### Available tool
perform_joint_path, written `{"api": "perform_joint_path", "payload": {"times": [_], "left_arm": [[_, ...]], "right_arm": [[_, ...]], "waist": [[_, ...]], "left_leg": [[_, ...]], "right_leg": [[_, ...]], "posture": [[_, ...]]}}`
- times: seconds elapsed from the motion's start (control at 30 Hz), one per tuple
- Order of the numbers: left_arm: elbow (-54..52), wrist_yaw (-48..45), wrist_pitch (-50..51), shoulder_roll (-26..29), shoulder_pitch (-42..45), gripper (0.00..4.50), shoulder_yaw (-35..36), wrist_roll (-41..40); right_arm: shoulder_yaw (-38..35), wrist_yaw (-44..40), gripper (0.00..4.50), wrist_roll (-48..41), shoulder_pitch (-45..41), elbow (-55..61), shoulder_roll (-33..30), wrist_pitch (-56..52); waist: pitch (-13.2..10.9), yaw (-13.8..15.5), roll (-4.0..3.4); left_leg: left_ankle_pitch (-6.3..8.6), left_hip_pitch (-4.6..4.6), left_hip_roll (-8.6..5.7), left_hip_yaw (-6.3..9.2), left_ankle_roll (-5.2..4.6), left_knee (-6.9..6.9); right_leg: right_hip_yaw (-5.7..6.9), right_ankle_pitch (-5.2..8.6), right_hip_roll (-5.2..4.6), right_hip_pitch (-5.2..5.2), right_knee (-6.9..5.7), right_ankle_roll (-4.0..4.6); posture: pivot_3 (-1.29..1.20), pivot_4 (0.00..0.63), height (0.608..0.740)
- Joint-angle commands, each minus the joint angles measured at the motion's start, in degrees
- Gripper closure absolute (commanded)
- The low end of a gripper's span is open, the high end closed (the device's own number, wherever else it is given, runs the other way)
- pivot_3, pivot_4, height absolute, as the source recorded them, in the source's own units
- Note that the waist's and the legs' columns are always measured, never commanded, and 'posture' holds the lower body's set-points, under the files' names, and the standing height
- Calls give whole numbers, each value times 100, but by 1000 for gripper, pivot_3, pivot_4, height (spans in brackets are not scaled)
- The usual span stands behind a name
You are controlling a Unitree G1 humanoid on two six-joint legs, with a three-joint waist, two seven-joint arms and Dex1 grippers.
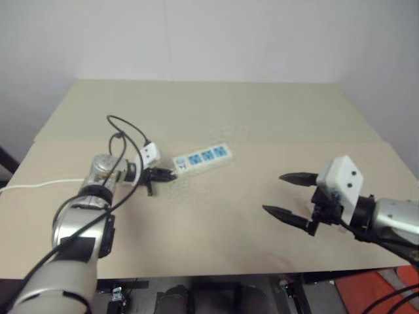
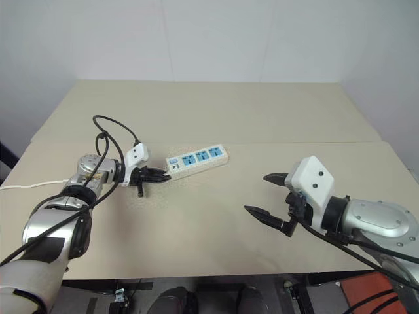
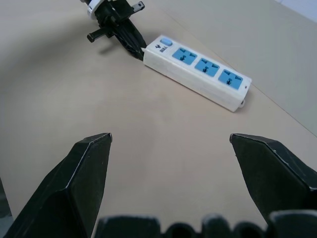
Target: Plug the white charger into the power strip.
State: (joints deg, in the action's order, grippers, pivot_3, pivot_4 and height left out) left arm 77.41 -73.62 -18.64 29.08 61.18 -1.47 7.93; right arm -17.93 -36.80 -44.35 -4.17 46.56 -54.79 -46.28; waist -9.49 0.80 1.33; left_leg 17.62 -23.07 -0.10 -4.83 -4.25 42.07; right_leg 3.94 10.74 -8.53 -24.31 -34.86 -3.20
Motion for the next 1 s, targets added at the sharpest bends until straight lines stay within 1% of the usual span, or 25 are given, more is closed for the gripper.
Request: {"api": "perform_joint_path", "payload": {"times": [0.03,0.23,0.3,0.37,0.53,0.63,0.77,0.87,1.0], "left_arm": [[-41,-166,0,13,130,4492,-17,54],[-169,-1056,-244,71,66,4492,126,-180],[-244,-1567,-242,100,-23,4492,176,-307],[-343,-1850,-293,145,-148,4492,130,-417],[-619,-1888,-356,287,-444,4492,-63,-606],[-851,-1843,-309,391,-624,4492,-24,-530],[-1350,-1780,-60,418,-920,4492,105,-790],[-1691,-1633,-28,521,-1161,4492,55,-762],[-2400,-1457,403,638,-1617,4492,158,-1016]], "right_arm": [[27,97,0,-4,-75,103,31,26],[172,199,0,57,-140,60,93,48],[222,222,0,89,-152,45,128,60],[267,246,0,113,-165,29,166,76],[394,250,0,184,-202,-28,242,137],[479,220,0,243,-227,-64,300,188],[554,183,0,335,-243,-117,367,247],[601,143,0,407,-248,-158,399,298],[629,92,0,476,-223,-191,427,353]], "waist": [[0,-1,0],[0,0,1],[0,-5,0],[0,-5,1],[0,-10,1],[0,-18,0],[1,-23,0],[1,-22,0],[2,-51,-2]], "left_leg": [[0,1,0,0,0,0],[1,-6,-2,-1,-1,1],[1,-9,-2,-1,-1,2],[1,-9,-2,-1,-1,2],[2,-9,0,0,-3,7],[3,-7,1,0,-5,7],[3,-6,2,0,-5,7],[3,-6,2,0,-5,8],[2,-2,3,0,-4,6]], "right_leg": [[0,0,0,1,0,0],[1,0,0,-5,2,0],[2,0,0,-6,3,0],[2,0,0,-7,2,0],[2,0,0,-6,0,0],[1,0,0,-6,-1,0],[0,0,0,-6,-2,0],[0,0,0,-5,-2,0],[-2,0,0,-5,-4,0]], "posture": [[0,150,740],[0,150,740],[0,150,740],[0,150,740],[0,150,740],[0,150,740],[0,150,740],[0,150,740],[0,150,740]]}}
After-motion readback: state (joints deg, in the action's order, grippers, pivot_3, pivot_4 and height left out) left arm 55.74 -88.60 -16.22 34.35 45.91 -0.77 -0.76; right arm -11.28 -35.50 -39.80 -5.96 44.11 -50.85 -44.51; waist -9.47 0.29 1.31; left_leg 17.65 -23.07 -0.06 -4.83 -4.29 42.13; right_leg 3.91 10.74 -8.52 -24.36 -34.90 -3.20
